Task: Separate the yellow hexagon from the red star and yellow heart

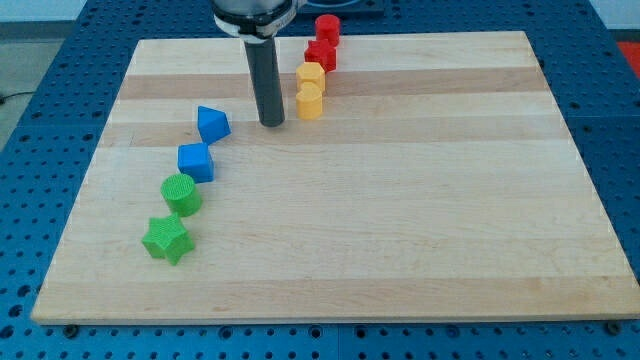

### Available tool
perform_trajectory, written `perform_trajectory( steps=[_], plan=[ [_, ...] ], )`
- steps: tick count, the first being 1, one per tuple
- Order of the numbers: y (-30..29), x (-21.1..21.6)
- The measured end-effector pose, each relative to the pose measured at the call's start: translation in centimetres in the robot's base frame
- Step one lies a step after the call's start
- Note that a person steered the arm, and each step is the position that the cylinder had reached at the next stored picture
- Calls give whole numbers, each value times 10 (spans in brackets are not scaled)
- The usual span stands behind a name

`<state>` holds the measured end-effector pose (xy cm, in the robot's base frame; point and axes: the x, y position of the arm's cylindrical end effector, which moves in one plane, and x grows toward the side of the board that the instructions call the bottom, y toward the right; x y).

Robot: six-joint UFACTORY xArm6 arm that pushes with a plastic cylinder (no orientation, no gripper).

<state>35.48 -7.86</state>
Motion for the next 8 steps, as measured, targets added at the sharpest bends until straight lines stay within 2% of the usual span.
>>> perform_trajectory(
  steps=[2,3,5,7,8],
  plan=[
    [14,-84],
    [18,-98],
    [44,-86],
    [41,-27],
    [54,-24]
  ],
)
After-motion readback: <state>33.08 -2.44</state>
